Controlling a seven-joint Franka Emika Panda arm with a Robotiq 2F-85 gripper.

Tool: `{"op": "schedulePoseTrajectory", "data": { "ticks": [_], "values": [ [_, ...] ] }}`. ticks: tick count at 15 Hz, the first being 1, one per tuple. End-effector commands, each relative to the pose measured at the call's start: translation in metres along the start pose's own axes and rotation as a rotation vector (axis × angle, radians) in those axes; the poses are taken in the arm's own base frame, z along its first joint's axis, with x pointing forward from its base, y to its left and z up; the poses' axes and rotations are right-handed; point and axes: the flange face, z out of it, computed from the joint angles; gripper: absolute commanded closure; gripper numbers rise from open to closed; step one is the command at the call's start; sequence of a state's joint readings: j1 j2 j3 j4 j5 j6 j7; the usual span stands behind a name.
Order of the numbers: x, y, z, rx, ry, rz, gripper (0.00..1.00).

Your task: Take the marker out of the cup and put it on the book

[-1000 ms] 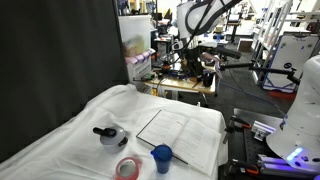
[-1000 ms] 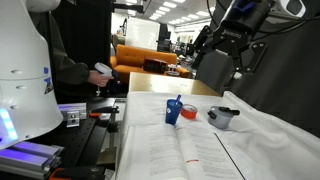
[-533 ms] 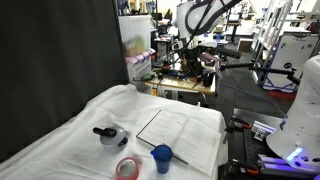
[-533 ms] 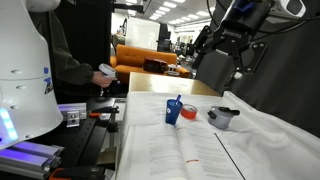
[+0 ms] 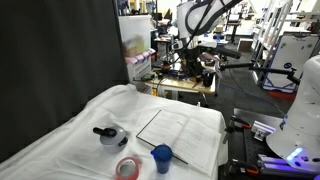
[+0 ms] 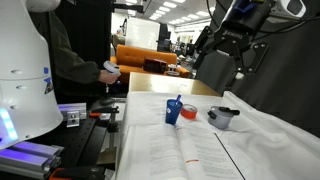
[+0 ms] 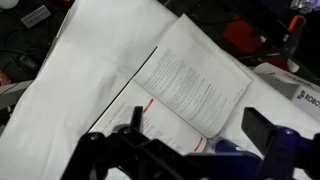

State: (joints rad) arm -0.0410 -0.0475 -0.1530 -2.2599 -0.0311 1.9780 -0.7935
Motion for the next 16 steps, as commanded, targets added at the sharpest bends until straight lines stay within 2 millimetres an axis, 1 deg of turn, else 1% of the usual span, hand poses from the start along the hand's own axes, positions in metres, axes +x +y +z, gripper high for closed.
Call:
{"op": "schedulePoseTrajectory", "data": {
  "ticks": [1, 4, 8, 11, 16],
  "values": [
    [0.000, 0.003, 0.002, -0.074, 0.028, -0.025, 0.00],
    [0.002, 0.007, 0.005, -0.164, 0.049, -0.045, 0.00],
    [0.004, 0.009, 0.010, -0.230, 0.080, -0.067, 0.00],
    [0.003, 0.010, 0.013, -0.251, 0.090, -0.104, 0.00],
    [0.007, 0.009, 0.016, -0.215, 0.077, -0.078, 0.00]
  ]
}}
